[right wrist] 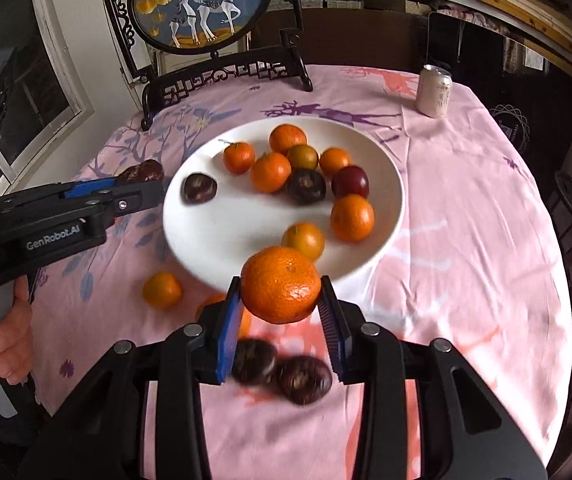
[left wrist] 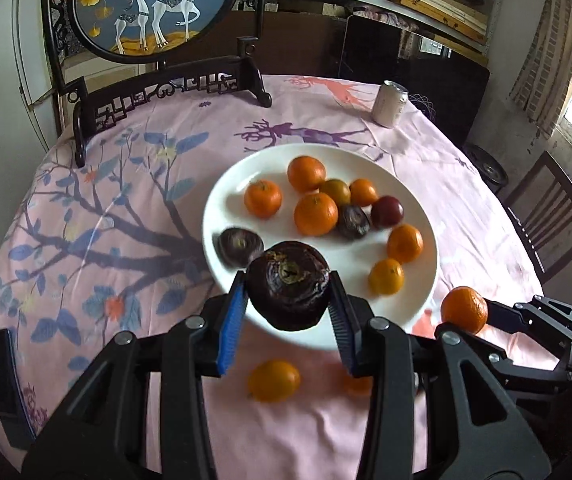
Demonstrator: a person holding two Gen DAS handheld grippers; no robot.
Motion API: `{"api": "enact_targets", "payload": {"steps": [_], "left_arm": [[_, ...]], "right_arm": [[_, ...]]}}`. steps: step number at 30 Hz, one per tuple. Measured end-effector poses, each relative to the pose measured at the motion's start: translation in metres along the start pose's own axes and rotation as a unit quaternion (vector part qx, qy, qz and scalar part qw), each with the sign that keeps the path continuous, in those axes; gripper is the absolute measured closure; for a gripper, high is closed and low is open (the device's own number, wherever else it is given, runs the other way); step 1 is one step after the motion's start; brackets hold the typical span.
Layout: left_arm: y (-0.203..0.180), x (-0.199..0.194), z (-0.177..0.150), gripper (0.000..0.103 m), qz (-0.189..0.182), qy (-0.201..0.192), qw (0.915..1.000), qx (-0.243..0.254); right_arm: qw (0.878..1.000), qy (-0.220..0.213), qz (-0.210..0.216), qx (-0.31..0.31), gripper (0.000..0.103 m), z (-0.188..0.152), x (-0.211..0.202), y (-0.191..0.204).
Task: Organize fruits
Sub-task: 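Carry both fruits over the plate and open both tools to release, then move both open tools back to the remaining fruit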
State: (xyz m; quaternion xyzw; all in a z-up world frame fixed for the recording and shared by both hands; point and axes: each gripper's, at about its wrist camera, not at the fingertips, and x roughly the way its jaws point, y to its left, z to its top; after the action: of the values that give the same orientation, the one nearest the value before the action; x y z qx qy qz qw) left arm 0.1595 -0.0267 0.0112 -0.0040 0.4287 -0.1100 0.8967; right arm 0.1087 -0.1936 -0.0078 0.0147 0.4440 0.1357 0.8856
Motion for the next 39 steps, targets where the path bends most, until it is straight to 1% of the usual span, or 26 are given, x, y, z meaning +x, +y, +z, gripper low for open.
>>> {"api": "enact_targets", "payload": {"steps": [3,6,9,18,19,20,21,23,25,27,28,29,31,33,35,39], "left_arm": [[0.002,0.032,0.026,0.063,0.023,0.013,0.9997,-0.001],[0.006,0.060,0.036,0.063,0.028,0.034,0.9990,-0.010],[0.009,0.074,0.041,0.063,0.022,0.042,0.9988,-0.016],[0.009,0.093,0.047,0.061,0.026,0.051,0.9983,-0.011],[0.009,0.093,0.048,0.059,0.027,0.051,0.9982,-0.013],[0.010,0.092,0.049,0.039,0.030,0.048,0.9982,-0.017],[0.012,0.089,0.051,0.020,0.032,0.041,0.9984,-0.023],[0.016,0.075,0.052,0.018,0.030,0.019,0.9990,-0.028],[0.019,0.058,0.050,0.016,0.026,0.009,0.9992,-0.029],[0.025,0.033,0.041,0.010,0.019,-0.008,0.9989,-0.043],[0.027,0.021,0.034,0.009,0.016,-0.017,0.9987,-0.046],[0.027,0.009,0.025,0.007,0.015,-0.025,0.9986,-0.044],[0.026,-0.012,0.003,0.007,0.025,-0.042,0.9981,-0.037],[0.026,-0.028,-0.022,0.007,0.034,-0.056,0.9973,-0.032],[0.024,-0.035,-0.045,0.007,0.040,-0.056,0.9972,-0.029],[0.020,-0.038,-0.080,0.007,0.040,-0.040,0.9982,-0.022]], "right_arm": [[1.000,0.012,-0.004,-0.003,0.065,0.034,0.029,-0.006],[0.999,0.035,-0.018,-0.005,0.065,0.050,0.056,-0.014],[0.999,0.048,-0.019,-0.009,0.066,0.057,0.070,-0.018],[0.998,0.053,-0.025,-0.011,0.065,0.065,0.085,-0.020],[0.998,0.050,-0.030,-0.008,0.062,0.066,0.086,-0.020],[0.998,0.046,-0.033,-0.006,0.046,0.067,0.087,-0.021],[0.999,0.036,-0.039,-0.001,0.040,0.068,0.084,-0.022],[0.999,0.018,-0.049,0.004,0.039,0.069,0.074,-0.025],[0.999,0.011,-0.050,0.008,0.039,0.067,0.059,-0.028],[0.999,-0.001,-0.051,0.019,0.036,0.059,0.038,-0.032],[0.999,-0.008,-0.047,0.023,0.030,0.052,0.026,-0.032],[0.998,-0.015,-0.046,0.026,0.021,0.043,0.015,-0.031],[0.998,-0.034,-0.055,0.024,0.008,0.019,-0.007,-0.026],[0.996,-0.047,-0.072,0.019,0.007,-0.006,-0.021,-0.018],[0.996,-0.045,-0.080,0.017,0.007,-0.027,-0.028,-0.012],[0.996,-0.036,-0.069,0.039,0.007,-0.056,-0.035,-0.009]]}}
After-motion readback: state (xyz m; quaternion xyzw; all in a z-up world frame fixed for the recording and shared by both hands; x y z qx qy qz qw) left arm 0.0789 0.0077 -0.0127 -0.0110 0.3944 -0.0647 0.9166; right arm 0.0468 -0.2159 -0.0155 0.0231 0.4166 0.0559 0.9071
